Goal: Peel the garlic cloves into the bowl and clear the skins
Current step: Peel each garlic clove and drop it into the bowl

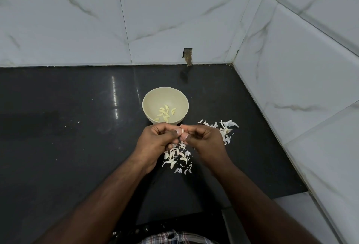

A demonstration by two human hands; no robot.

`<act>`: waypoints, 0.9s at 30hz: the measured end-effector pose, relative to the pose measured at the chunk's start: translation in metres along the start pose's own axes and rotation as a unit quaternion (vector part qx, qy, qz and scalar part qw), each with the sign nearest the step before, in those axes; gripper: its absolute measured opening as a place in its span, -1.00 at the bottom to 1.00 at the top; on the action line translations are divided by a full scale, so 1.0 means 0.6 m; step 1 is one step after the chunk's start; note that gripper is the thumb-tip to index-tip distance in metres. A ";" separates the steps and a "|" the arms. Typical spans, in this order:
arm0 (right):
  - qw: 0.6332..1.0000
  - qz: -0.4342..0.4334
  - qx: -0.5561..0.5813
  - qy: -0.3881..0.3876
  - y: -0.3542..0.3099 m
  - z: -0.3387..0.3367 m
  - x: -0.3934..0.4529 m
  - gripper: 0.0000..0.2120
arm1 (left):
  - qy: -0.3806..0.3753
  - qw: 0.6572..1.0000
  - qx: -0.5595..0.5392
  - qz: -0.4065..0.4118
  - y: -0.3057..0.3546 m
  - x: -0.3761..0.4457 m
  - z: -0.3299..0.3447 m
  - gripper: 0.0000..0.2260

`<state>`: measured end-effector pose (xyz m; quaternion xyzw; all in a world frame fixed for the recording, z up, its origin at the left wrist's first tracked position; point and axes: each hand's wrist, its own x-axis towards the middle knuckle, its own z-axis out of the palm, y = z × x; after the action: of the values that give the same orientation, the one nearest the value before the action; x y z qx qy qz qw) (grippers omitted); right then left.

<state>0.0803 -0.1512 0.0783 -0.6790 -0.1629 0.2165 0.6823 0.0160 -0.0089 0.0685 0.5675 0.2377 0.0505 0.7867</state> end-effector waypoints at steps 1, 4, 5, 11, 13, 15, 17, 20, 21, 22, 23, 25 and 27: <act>1.000 0.005 0.008 0.001 0.000 0.000 0.000 -0.78 | 0.002 1.000 0.005 0.006 -0.002 0.001 0.000 -0.96; 0.999 0.020 0.019 0.020 0.002 -0.001 0.002 -0.80 | -0.005 0.999 0.016 0.027 -0.006 0.003 -0.001 -0.95; 0.999 0.021 0.016 0.027 0.002 -0.002 0.004 -0.81 | -0.010 0.999 0.021 0.036 -0.007 0.003 -0.001 -0.94; 0.998 0.045 0.007 0.032 -0.001 -0.005 0.009 -0.90 | -0.030 0.991 0.106 0.077 -0.005 0.002 -0.005 -0.86; 0.998 0.060 0.019 0.020 -0.003 -0.006 0.010 -0.90 | -0.012 0.988 0.128 0.088 -0.004 0.001 -0.006 -0.88; 0.997 0.071 0.032 0.017 -0.006 -0.005 0.012 -0.91 | 0.003 0.984 0.150 0.100 -0.006 0.002 -0.006 -0.86; 0.996 0.076 0.036 0.020 -0.007 -0.005 0.014 -0.92 | 0.013 0.979 0.173 0.109 -0.008 0.003 -0.007 -0.84; 0.994 0.089 0.055 0.014 -0.010 -0.008 0.015 -0.94 | 0.012 0.976 0.185 0.116 -0.008 0.004 -0.009 -0.85; 0.994 0.093 0.063 0.010 -0.010 -0.009 0.015 -0.94 | 0.011 0.976 0.183 0.117 -0.007 0.004 -0.009 -0.87; 0.993 0.095 0.069 0.007 -0.009 -0.011 0.014 -0.92 | 0.010 0.977 0.180 0.116 -0.006 0.004 -0.009 -0.88; 0.993 0.095 0.073 0.006 -0.009 -0.012 0.014 -0.91 | 0.009 0.978 0.177 0.115 -0.005 0.004 -0.010 -0.89; 0.993 0.093 0.073 0.003 -0.010 -0.012 0.013 -0.91 | 0.010 0.978 0.177 0.115 -0.004 0.004 -0.011 -0.89; 0.993 0.090 0.071 -0.003 -0.012 -0.012 0.013 -0.91 | 0.011 0.976 0.180 0.119 -0.004 0.003 -0.011 -0.88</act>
<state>0.0911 -0.1535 0.0847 -0.6403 -0.0878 0.2902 0.7058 0.0144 -0.0035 0.0639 0.7236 0.1828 0.1062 0.6571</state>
